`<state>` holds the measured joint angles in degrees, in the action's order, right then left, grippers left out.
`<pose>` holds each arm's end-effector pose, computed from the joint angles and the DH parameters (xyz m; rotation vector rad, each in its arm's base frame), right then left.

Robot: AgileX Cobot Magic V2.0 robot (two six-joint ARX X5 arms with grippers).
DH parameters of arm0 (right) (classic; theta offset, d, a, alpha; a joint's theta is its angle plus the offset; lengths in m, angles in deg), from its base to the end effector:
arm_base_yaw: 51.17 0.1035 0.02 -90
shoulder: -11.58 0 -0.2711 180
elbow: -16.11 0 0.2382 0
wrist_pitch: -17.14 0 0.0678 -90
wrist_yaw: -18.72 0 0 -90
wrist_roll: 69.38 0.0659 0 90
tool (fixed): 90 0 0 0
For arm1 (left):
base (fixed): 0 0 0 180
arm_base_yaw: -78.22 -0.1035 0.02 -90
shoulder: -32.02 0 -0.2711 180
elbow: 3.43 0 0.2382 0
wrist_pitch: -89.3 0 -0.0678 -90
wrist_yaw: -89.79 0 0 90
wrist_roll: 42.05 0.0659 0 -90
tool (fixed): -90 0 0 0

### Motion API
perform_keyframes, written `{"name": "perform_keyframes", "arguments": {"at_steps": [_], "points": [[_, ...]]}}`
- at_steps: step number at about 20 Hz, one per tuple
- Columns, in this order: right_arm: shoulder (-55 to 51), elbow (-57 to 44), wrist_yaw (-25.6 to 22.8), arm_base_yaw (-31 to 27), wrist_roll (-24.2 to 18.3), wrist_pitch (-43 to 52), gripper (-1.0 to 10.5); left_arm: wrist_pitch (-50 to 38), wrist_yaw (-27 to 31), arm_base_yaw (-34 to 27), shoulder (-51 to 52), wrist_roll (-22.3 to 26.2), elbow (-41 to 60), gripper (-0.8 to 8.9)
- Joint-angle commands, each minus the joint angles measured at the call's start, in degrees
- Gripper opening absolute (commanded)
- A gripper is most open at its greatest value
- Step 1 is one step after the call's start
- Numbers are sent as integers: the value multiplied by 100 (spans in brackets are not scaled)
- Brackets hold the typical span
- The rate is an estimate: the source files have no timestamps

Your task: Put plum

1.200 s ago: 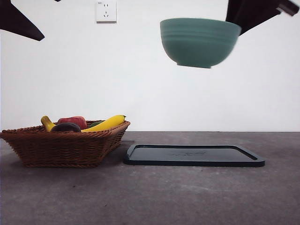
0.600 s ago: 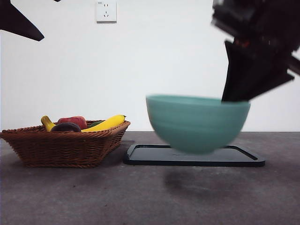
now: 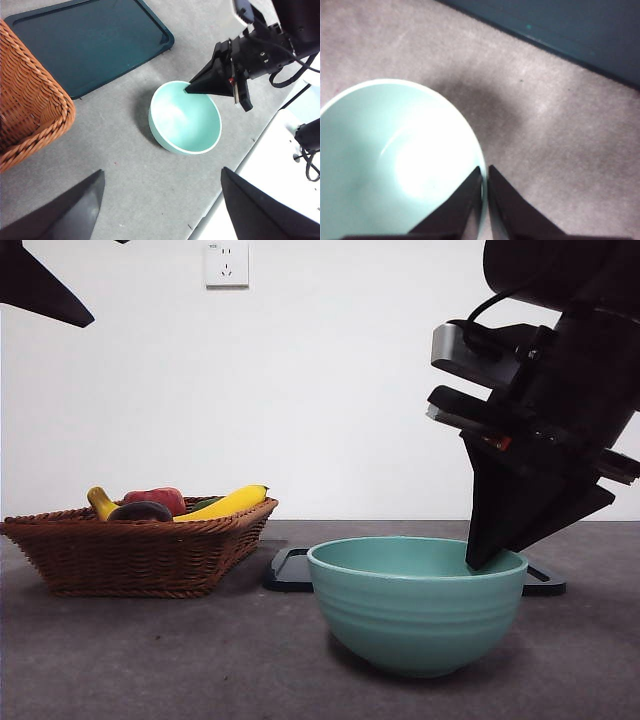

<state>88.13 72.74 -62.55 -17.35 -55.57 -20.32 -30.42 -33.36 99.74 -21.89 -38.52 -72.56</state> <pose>0.2043 0.1489 0.1740 -0.0111 1.0705 0.5521 0.1515 -0.0985 0.2981 -0.0288 0.7831 -0.9273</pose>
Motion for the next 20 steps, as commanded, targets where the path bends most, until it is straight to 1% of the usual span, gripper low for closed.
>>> {"name": "perform_keyframes", "arguments": {"at_steps": [1,3,4,6,7,11,14,20], "points": [[70,33,-46,98,33,61,8,-26,-35,24,-22,52,-133,374],[70,33,-44,98,37,55,11,-26,-35,26,-22,52,-133,374],[70,33,-39,98,42,55,33,-28,-35,26,-22,52,-133,374],[70,33,-76,98,61,57,192,-26,-35,26,-22,52,-133,374],[68,33,-140,98,85,57,246,-24,-35,26,-22,52,-133,374],[-2,85,-160,92,81,59,257,-26,-35,26,-22,52,-133,374],[-269,269,-179,90,76,-15,257,-24,-35,24,-22,52,-133,374],[-1029,1119,-168,92,-118,-828,258,-26,-35,26,-22,50,-133,374]]}}
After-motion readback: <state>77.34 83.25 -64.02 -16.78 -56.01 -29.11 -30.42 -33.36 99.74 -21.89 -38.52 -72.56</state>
